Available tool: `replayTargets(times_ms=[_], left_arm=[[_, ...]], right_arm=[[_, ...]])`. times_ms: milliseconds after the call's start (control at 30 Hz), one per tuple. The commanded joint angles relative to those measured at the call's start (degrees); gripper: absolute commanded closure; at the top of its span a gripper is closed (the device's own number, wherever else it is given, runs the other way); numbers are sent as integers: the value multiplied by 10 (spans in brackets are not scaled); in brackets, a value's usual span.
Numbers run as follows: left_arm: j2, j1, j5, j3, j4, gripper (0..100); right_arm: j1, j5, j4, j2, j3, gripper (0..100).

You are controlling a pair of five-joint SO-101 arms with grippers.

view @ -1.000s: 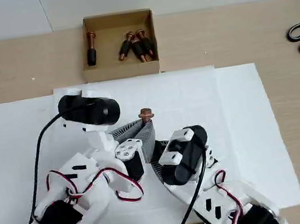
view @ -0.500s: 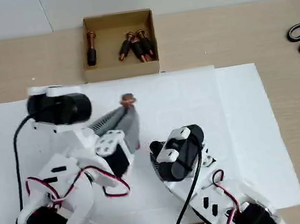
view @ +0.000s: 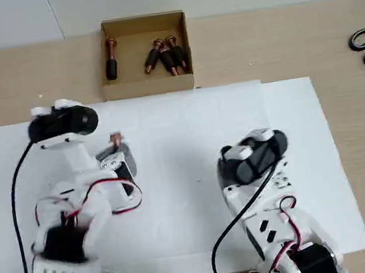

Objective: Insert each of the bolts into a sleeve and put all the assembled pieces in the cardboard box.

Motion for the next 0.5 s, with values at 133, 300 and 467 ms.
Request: replayTargets(times_ms=[133,300,467], left_arm=[[185,-10,-25,-61,104,995],[308,-10,-48,-147,156,995],[441,-35,-131,-226,202,995]], right_arm=[[69,-44,-1,-5,-19,995],[96,-44,-1,-5,-19,995],[126,-76,3,-5,-32,995]])
